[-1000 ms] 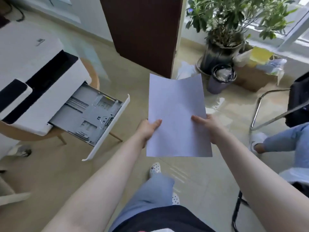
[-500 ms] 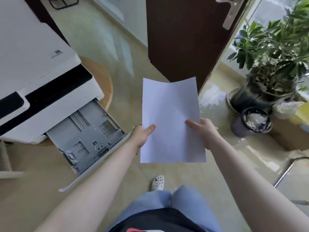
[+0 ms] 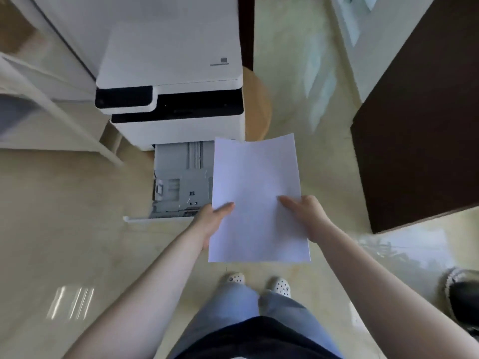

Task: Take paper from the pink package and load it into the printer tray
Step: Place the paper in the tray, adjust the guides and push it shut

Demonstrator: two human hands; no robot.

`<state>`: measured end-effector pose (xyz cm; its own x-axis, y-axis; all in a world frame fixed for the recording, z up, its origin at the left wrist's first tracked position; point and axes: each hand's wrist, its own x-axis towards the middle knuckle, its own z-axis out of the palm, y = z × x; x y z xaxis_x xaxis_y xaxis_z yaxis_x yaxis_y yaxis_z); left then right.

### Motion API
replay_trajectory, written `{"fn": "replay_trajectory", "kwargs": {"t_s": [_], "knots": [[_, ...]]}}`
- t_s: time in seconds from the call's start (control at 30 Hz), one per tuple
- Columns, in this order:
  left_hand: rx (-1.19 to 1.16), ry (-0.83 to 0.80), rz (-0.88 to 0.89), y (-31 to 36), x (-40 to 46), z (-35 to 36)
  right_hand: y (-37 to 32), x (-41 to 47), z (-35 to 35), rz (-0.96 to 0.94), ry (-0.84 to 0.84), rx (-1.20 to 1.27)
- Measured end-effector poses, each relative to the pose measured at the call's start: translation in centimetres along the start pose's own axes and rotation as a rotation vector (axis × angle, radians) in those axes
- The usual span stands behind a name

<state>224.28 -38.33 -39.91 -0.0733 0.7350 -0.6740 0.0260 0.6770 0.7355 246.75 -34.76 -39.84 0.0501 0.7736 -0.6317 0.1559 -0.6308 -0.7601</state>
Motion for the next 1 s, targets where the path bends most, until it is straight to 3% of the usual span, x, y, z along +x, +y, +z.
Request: {"fn": "replay_trajectory", "kwargs": {"t_s": [0.17, 0.37, 0.67, 1.0], "knots": [[-0.087, 0.097, -0.088, -1.0, 0.2, -4.7, -1.0, 2.0, 5.2, 0.041, -0.174, -0.029], [-0.154, 0.194, -0.176, -0.9, 3.3, -10.7, -0.8, 4.9, 11.7, 0.127, -0.23, -0.1], [-0.114, 0.118, -0.34, 0.0, 8.8, -17.0, -0.4, 8.1, 18.8, 0.195, -0.114, -0.055], [-0.143, 0.117, -0.304, 2.1, 12.9, -19.0, -2.4, 11.6, 21.8, 0.234, 0.054, 0.094]]}}
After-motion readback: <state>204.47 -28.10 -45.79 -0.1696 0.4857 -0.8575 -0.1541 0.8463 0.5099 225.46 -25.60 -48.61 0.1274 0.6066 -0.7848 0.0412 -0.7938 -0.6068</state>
